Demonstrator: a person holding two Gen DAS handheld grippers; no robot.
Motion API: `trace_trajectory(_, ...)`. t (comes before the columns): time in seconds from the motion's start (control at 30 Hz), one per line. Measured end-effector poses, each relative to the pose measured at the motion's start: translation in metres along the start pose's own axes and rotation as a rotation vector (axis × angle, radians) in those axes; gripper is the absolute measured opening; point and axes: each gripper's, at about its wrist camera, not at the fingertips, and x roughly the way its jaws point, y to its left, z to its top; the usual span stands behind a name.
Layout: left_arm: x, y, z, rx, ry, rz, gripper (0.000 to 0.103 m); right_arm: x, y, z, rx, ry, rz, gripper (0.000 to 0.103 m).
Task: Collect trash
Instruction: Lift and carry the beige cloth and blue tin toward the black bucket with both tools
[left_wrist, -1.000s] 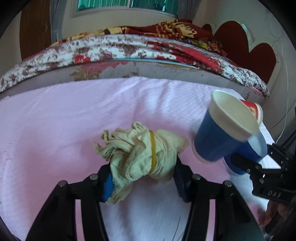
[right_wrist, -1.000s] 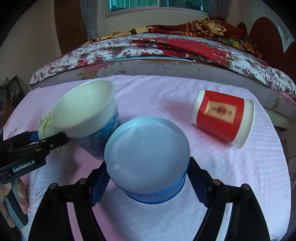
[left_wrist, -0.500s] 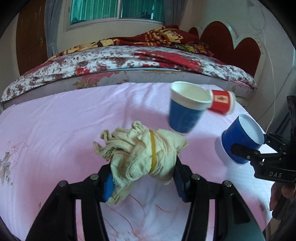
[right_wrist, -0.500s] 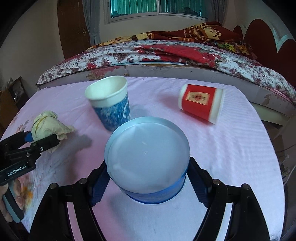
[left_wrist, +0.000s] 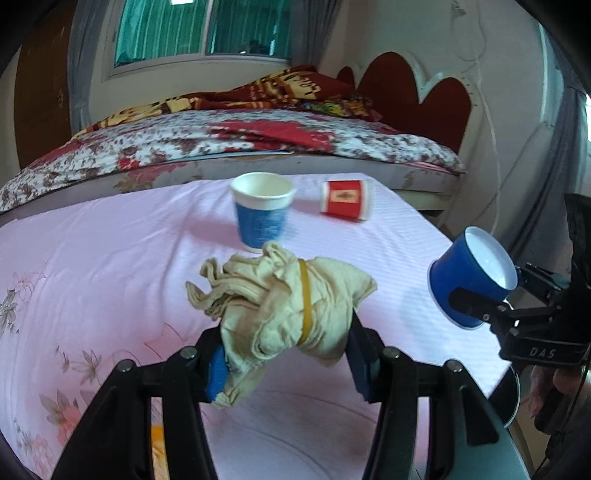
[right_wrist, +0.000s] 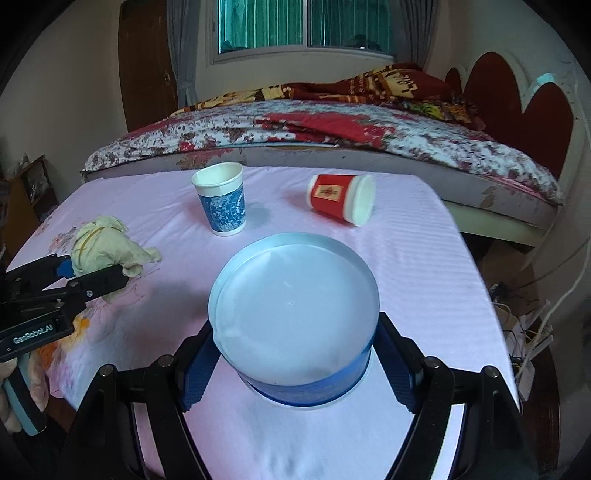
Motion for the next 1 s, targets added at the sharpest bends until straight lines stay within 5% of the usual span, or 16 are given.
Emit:
trace_trajectory(0.37, -0.036, -0.077, -0.020, 0.097, -0.032, -0.038, 0.055, -0.103, -0.065, -0.067, 0.068, -0.055, -0.091, 0.081)
trace_trajectory(1.0, -0.047, -0.225, -0.039, 0.298, -0.019, -0.188, 0.055, -0.188, -0.168, -0.131, 0.285, -0.111, -0.202, 0.081)
